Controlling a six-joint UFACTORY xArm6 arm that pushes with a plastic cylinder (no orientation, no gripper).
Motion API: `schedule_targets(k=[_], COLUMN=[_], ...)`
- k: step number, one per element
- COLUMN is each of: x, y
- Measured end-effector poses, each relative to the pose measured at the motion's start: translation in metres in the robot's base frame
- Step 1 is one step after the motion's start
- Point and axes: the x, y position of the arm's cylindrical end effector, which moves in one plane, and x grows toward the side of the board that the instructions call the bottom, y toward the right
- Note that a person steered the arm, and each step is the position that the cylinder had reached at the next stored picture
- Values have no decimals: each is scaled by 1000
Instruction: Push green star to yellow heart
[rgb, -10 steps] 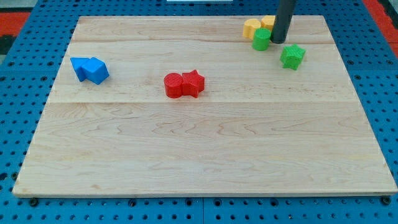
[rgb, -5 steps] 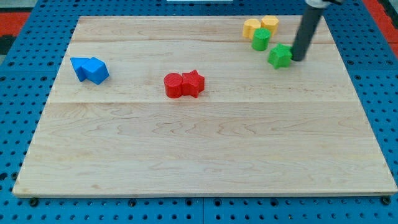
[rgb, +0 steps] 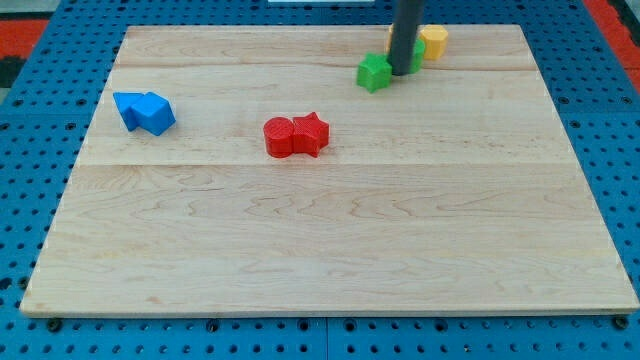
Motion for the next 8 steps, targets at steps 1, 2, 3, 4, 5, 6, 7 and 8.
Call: schedule_targets(k=[1,2,3,4,5,6,7,8], x=[16,34,86,74,37,20,-1,-7], y=[-22,-65,-55,-118,-106,-72,-71,-72])
